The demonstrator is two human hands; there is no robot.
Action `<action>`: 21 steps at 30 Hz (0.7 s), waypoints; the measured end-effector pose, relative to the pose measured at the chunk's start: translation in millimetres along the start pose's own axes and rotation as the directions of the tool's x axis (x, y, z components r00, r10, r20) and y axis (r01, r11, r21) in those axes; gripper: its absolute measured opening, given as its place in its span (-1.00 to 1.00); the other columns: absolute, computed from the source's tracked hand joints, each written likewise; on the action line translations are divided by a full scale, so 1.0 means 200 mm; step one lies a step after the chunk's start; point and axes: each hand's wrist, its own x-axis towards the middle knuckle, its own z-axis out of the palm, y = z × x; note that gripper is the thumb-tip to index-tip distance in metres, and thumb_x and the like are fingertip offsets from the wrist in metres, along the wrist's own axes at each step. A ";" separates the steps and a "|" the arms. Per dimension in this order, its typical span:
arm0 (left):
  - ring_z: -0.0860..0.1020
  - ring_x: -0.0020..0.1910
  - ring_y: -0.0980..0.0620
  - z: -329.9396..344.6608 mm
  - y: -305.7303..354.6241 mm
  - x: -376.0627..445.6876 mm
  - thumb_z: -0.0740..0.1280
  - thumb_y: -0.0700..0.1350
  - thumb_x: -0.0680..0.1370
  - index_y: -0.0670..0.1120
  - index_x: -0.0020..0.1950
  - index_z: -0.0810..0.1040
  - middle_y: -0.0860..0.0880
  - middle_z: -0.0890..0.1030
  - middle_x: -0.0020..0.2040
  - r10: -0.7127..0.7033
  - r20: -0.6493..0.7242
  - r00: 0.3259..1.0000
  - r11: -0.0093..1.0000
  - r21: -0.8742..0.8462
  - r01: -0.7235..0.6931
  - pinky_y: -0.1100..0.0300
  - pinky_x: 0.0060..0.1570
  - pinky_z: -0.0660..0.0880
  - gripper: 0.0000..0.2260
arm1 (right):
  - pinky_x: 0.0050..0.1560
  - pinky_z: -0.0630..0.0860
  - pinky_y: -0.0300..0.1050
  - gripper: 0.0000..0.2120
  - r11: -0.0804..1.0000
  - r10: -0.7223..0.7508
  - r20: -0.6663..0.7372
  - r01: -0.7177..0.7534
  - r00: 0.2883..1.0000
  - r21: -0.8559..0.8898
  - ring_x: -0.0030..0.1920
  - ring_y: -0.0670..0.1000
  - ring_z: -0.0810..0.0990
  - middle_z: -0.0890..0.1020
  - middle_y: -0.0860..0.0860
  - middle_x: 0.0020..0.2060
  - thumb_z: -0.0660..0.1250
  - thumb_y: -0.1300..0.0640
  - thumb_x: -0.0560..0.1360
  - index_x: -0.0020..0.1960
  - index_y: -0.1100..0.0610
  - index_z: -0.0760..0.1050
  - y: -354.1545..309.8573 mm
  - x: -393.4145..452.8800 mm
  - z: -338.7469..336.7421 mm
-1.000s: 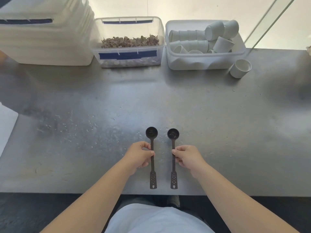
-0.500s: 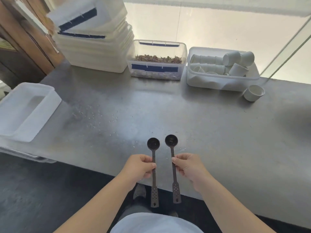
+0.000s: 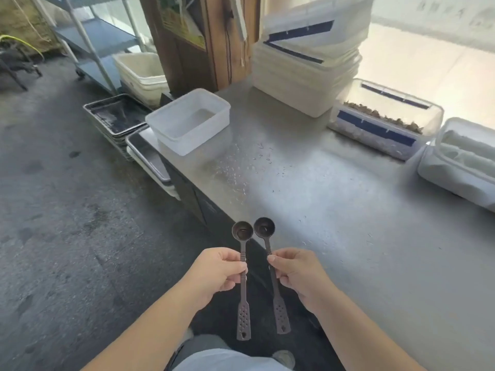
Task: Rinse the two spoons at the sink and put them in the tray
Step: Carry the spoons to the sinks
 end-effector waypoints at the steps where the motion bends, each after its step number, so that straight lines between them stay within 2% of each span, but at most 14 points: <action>1: 0.63 -0.36 0.12 -0.07 -0.03 -0.02 0.41 -0.21 0.47 -0.11 -0.08 0.66 -0.04 0.72 -0.26 0.005 -0.018 1.000 1.000 -0.024 -0.005 0.26 -0.34 0.51 -0.94 | -0.30 0.44 -0.20 -0.86 0.999 -0.004 0.026 0.005 1.000 -0.033 -0.33 0.04 0.47 0.53 0.04 -0.43 0.43 0.18 0.51 -0.22 0.12 0.66 -0.03 -0.01 0.07; 4: 0.62 -0.36 0.12 -0.30 -0.11 -0.10 0.41 -0.21 0.46 -0.13 -0.08 0.66 -0.04 0.71 -0.27 0.016 -0.079 0.997 0.995 -0.102 -0.024 0.25 -0.34 0.50 -0.93 | -0.27 0.42 -0.17 -0.88 0.992 -0.030 0.090 0.041 0.995 -0.121 -0.34 0.04 0.44 0.50 0.05 -0.43 0.42 0.18 0.52 -0.18 0.14 0.66 -0.12 -0.04 0.30; 8: 0.61 -0.39 0.13 -0.63 -0.24 -0.21 0.41 -0.21 0.46 -0.13 -0.09 0.64 -0.02 0.70 -0.28 0.033 -0.138 0.990 0.981 -0.185 -0.059 0.26 -0.37 0.46 -0.94 | -0.40 0.40 -0.30 -0.91 0.969 -0.081 0.174 0.118 0.981 -0.217 -0.38 -0.02 0.46 0.51 0.01 -0.43 0.42 0.17 0.53 -0.14 0.14 0.65 -0.18 -0.07 0.67; 12: 0.62 -0.37 0.12 -1.00 -0.39 -0.35 0.42 -0.20 0.43 -0.07 -0.15 0.64 -0.01 0.70 -0.27 0.027 -0.229 0.973 0.957 -0.276 -0.092 0.32 -0.45 0.44 -0.95 | -0.28 0.47 -0.25 -0.92 0.945 -0.085 0.289 0.170 0.953 -0.280 -0.32 -0.03 0.53 0.55 -0.03 -0.44 0.43 0.15 0.52 -0.12 0.12 0.68 -0.20 -0.10 1.10; 16: 0.65 -0.32 0.09 -1.37 -0.56 -0.50 0.44 -0.17 0.40 -0.06 -0.16 0.64 -0.01 0.71 -0.26 -0.009 -0.335 0.942 0.932 -0.344 -0.114 0.32 -0.46 0.44 -0.95 | -0.38 0.35 -0.23 -0.87 0.922 -0.080 0.413 0.225 0.907 -0.316 -0.38 0.00 0.41 0.49 -0.02 -0.50 0.42 0.18 0.51 -0.18 0.16 0.69 -0.20 -0.12 1.53; 21: 0.65 -0.32 0.10 -1.74 -0.77 -0.72 0.44 -0.17 0.41 -0.07 -0.11 0.62 0.00 0.71 -0.24 -0.088 -0.475 0.876 0.887 -0.437 -0.148 0.31 -0.44 0.45 -0.91 | -0.44 0.30 -0.26 -0.86 0.910 -0.036 0.567 0.262 0.823 -0.322 -0.46 -0.07 0.37 0.46 -0.01 -0.52 0.42 0.25 0.50 -0.23 0.20 0.67 -0.18 -0.18 2.06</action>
